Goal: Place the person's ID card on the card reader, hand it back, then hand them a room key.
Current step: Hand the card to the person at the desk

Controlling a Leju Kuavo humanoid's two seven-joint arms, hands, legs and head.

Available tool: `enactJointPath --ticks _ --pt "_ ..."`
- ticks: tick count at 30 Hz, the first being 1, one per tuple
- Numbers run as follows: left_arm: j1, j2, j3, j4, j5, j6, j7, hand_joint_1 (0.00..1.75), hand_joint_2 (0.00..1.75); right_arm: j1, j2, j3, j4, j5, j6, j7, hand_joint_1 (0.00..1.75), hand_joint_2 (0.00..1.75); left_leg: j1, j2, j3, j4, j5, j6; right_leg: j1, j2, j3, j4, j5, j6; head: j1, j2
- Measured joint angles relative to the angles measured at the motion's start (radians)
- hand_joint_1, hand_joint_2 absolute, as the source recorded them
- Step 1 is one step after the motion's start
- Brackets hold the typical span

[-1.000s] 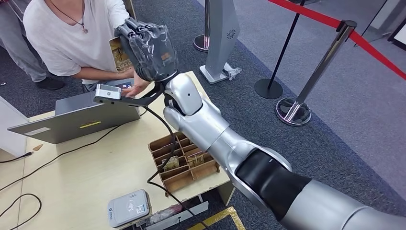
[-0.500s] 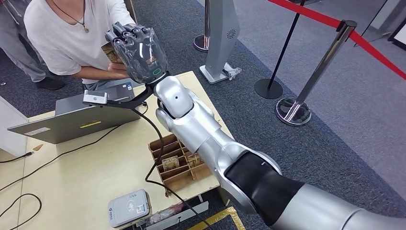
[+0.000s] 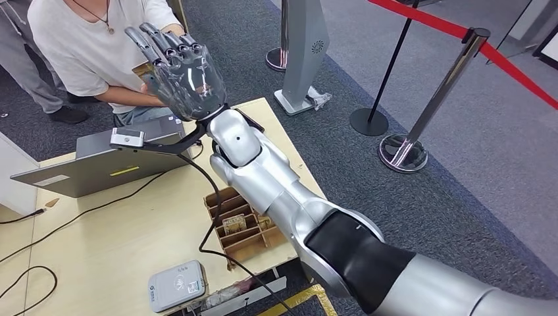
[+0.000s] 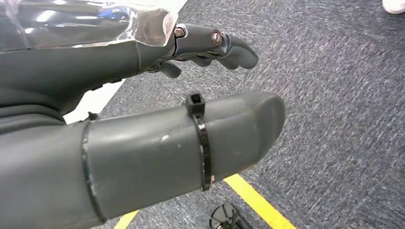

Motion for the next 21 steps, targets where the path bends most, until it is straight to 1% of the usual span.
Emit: enactJointPath --ticks 8,10,12,14,16,18,20,21 --pt "0.011 -0.006 0.000 0.000 0.002 0.005 -0.007 0.00 0.00 0.008 0.000 0.004 0.000 -0.012 0.000 -0.011 0.00 0.00 0.000 0.000 0.000 0.000 0.000 0.000 0.000 0.000 0.000 0.000 0.000 0.000 0.000 0.000" --pt "0.011 -0.007 0.000 0.000 0.003 0.010 -0.007 0.00 0.00 0.011 0.001 0.005 0.000 -0.036 0.000 -0.030 0.00 0.00 0.000 0.000 0.000 0.000 0.000 0.000 0.000 0.000 0.000 0.000 0.000 0.000 0.000 0.000" --pt "0.011 -0.009 0.000 0.000 0.006 0.018 -0.007 0.00 0.00 0.016 0.006 0.008 0.000 -0.087 0.000 -0.061 0.00 0.00 0.000 0.000 0.000 0.000 0.000 0.000 0.000 0.000 0.000 0.000 0.000 0.000 0.000 0.000" --pt "0.010 -0.011 0.001 0.000 0.010 0.025 -0.007 0.00 0.00 0.023 0.014 0.015 0.001 -0.201 0.009 -0.105 0.00 0.00 0.000 0.000 0.000 0.000 0.000 0.000 0.000 0.000 0.000 0.000 0.000 0.000 0.000 0.000" --pt "0.010 -0.012 0.002 0.000 0.015 0.029 -0.007 0.00 0.00 0.034 0.019 0.029 -0.007 -0.381 0.052 -0.155 0.00 0.00 0.000 0.000 0.000 0.000 0.000 0.000 0.000 0.000 0.000 0.000 0.000 0.000 0.000 0.000" --pt "0.010 -0.015 0.003 0.000 0.019 0.034 -0.005 0.00 0.00 0.062 0.020 0.050 -0.046 -0.608 0.155 -0.203 0.00 0.00 0.000 0.000 0.000 0.000 0.000 0.000 0.000 0.000 0.000 0.000 0.000 0.000 0.000 0.000" --pt "0.010 -0.017 0.005 0.000 0.024 0.040 -0.004 0.00 0.00 0.108 0.014 0.079 -0.115 -0.836 0.284 -0.243 0.00 0.00 0.000 0.000 0.000 0.000 0.000 0.000 0.000 0.000 0.000 0.000 0.000 0.000 0.000 0.000" --pt "0.010 -0.019 0.006 0.000 0.026 0.043 -0.003 0.00 0.00 0.135 0.008 0.094 -0.152 -0.927 0.338 -0.259 0.00 0.00 0.000 0.000 0.000 0.000 0.000 0.000 0.000 0.000 0.000 0.000 0.000 0.000 0.000 0.000"
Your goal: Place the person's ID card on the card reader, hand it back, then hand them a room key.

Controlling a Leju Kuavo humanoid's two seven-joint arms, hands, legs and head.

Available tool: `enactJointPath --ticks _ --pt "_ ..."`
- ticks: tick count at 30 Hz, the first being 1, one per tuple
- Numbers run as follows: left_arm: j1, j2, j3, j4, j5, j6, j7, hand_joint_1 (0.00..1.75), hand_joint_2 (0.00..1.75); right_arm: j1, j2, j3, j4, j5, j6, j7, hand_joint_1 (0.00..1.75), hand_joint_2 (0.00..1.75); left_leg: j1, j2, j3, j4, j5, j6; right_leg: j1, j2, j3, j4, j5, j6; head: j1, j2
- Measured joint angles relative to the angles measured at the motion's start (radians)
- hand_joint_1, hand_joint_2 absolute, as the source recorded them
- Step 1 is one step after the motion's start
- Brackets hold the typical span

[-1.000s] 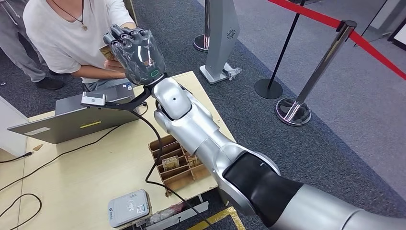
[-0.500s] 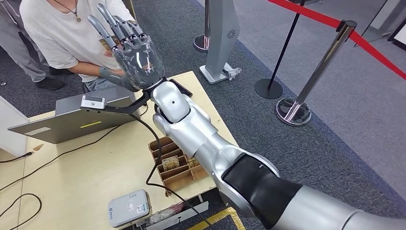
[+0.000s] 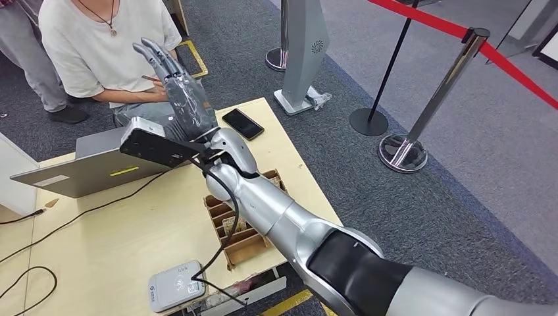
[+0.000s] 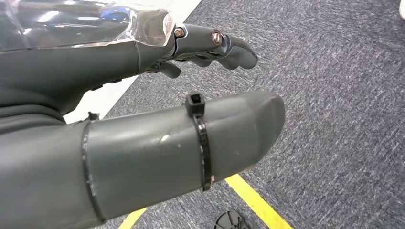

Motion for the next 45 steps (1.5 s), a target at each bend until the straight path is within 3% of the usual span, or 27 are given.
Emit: enactJointPath --ticks 4,7,20,29,40,45 --pt "0.002 -0.005 0.006 0.000 0.010 0.003 -0.006 0.00 0.00 0.127 -0.030 0.060 -0.159 -0.265 0.141 -0.061 0.00 0.00 0.000 0.000 0.000 0.000 -0.001 0.000 0.000 0.000 0.000 0.000 -0.001 0.000 0.000 0.000" --pt "0.002 -0.006 0.011 0.000 0.022 -0.016 -0.011 0.00 0.00 0.210 -0.054 0.097 -0.257 -0.360 0.179 -0.088 0.00 0.00 0.000 0.000 -0.001 0.000 -0.001 0.000 0.000 0.000 0.000 0.000 -0.001 0.000 0.000 0.000" --pt "-0.016 0.013 0.033 0.000 0.049 -0.086 0.042 0.00 0.00 0.426 -0.097 0.138 -0.420 -0.492 0.213 -0.154 0.00 0.00 0.000 0.000 0.000 0.000 -0.002 0.000 0.000 0.000 0.000 0.000 -0.001 0.000 0.000 0.000" --pt "-0.034 0.016 0.033 0.000 0.046 -0.085 0.056 0.00 0.00 0.481 -0.113 0.138 -0.421 -0.485 0.203 -0.172 0.00 0.00 0.000 0.000 0.000 0.000 -0.002 0.000 0.000 0.000 0.000 0.000 -0.001 0.000 0.000 0.000" --pt "-0.034 0.018 0.030 0.000 0.012 -0.124 0.067 0.00 0.00 0.523 -0.123 0.125 -0.421 -0.363 0.122 -0.165 0.00 0.00 0.000 0.000 0.000 0.000 -0.002 0.000 0.000 0.000 0.000 0.000 -0.001 0.000 0.000 0.000" --pt "-0.032 0.022 0.008 0.000 -0.056 -0.225 0.075 0.00 0.00 0.539 -0.136 0.117 -0.421 -0.213 0.051 -0.124 0.00 0.00 0.000 0.000 0.000 0.000 -0.002 0.000 0.000 0.000 0.000 -0.001 -0.001 0.000 0.000 0.000"
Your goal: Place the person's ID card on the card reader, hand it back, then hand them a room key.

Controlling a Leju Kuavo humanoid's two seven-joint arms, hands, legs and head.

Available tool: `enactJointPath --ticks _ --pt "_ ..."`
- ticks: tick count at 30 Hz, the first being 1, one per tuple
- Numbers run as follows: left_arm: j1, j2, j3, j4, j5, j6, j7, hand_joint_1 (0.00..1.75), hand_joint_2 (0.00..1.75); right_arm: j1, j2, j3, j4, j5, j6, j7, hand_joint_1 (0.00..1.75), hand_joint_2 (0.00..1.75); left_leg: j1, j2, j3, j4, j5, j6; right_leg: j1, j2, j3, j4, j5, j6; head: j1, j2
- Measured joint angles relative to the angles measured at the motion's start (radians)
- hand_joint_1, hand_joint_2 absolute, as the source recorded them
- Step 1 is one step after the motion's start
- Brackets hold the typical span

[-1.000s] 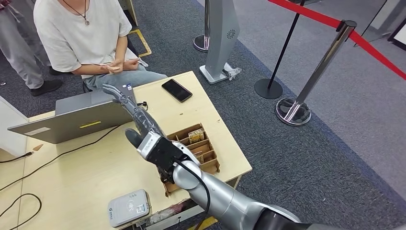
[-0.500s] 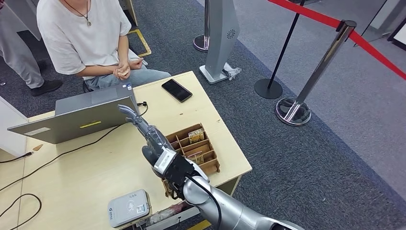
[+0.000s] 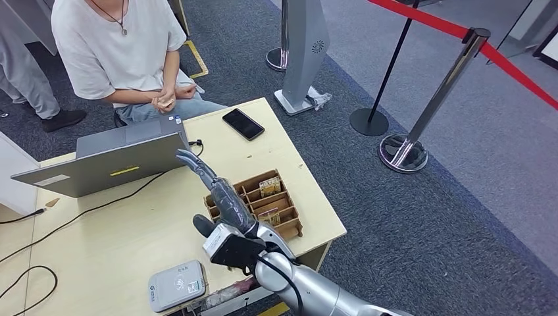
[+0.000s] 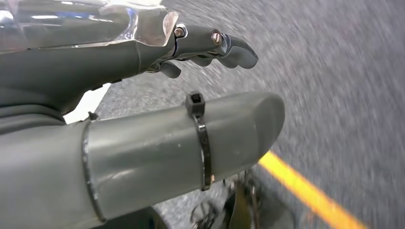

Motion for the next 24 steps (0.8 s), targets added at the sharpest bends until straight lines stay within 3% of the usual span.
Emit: enactJointPath --ticks 4,12,16,22,24 --pt "0.011 0.020 -0.063 0.000 -0.102 -0.164 0.015 0.00 0.00 0.052 -0.026 -0.037 -0.012 0.157 -0.064 0.035 0.00 0.00 0.000 0.000 0.000 0.000 0.000 0.000 0.000 0.000 0.000 0.000 0.000 0.000 0.000 0.000" --pt "0.026 0.052 -0.158 0.000 -0.197 -0.302 0.005 0.00 0.00 0.132 -0.063 -0.091 -0.048 0.291 -0.110 0.088 0.00 0.00 0.000 0.000 0.000 0.000 -0.001 0.000 0.000 0.000 0.000 0.000 -0.001 0.001 0.000 0.000" --pt "0.020 0.084 -0.250 0.000 -0.325 -0.505 0.022 0.00 0.00 0.206 -0.088 -0.137 -0.081 0.472 -0.166 0.156 0.00 0.00 0.000 -0.001 0.000 0.000 -0.001 0.000 0.000 0.000 0.000 0.000 -0.001 0.002 0.000 0.000" --pt "-0.052 0.173 -0.452 -0.008 -0.472 -0.870 0.009 0.00 0.00 0.272 -0.120 -0.184 -0.107 0.726 -0.189 0.245 0.00 0.00 0.000 0.000 0.000 0.000 -0.001 0.000 0.000 0.000 0.000 0.000 -0.001 0.001 0.000 0.000" --pt "-0.075 0.197 -0.512 -0.016 -0.488 -0.920 -0.004 0.00 0.00 0.272 -0.127 -0.186 -0.111 0.784 -0.180 0.263 0.00 0.87 0.000 0.000 0.000 -0.001 0.000 -0.001 0.000 0.000 0.000 0.001 -0.001 0.001 0.000 0.000"
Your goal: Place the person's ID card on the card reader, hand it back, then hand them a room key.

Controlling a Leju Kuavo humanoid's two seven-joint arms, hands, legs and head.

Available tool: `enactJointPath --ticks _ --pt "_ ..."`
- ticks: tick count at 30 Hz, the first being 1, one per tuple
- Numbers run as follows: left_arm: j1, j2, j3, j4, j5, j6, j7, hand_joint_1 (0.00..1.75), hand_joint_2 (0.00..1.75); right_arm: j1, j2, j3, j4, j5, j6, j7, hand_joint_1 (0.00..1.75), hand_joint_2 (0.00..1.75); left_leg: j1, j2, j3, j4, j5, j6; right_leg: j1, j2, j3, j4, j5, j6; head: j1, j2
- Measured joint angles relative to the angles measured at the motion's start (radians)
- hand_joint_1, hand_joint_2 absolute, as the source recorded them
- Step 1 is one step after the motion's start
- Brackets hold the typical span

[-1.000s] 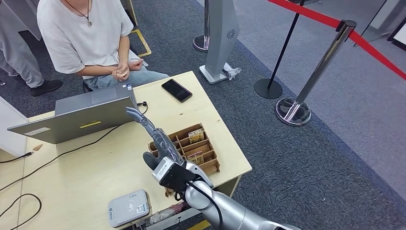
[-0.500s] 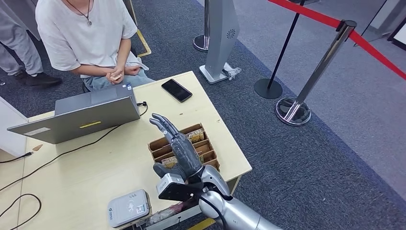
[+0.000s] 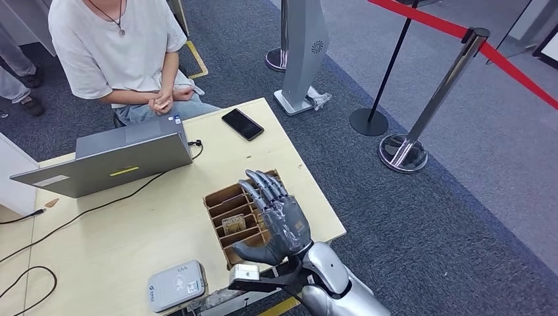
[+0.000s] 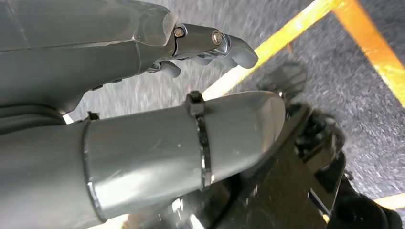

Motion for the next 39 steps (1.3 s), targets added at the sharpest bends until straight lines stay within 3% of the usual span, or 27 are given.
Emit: enactJointPath --ticks 2,11,39 --pt "-0.014 0.014 -0.045 -0.008 -0.005 -0.007 -0.006 0.00 0.00 -0.008 -0.008 0.002 -0.002 0.045 0.016 0.016 0.00 1.75 0.000 0.000 0.000 0.000 0.000 0.000 0.000 0.000 0.000 0.000 0.000 0.000 0.000 0.000" --pt "-0.020 0.024 -0.138 -0.026 -0.003 0.018 -0.016 0.00 0.00 -0.077 -0.035 0.054 0.013 0.103 0.073 0.042 0.00 1.75 -0.001 0.000 0.000 0.000 0.000 0.000 0.000 0.000 0.000 0.000 0.000 0.000 0.000 0.000" --pt "-0.033 0.021 -0.218 -0.036 0.030 0.001 0.026 0.00 0.00 -0.216 -0.074 0.188 0.109 0.045 0.171 0.073 0.00 1.75 0.000 0.000 0.000 0.000 0.000 0.000 0.000 0.000 0.000 0.000 0.000 0.000 0.000 0.000"
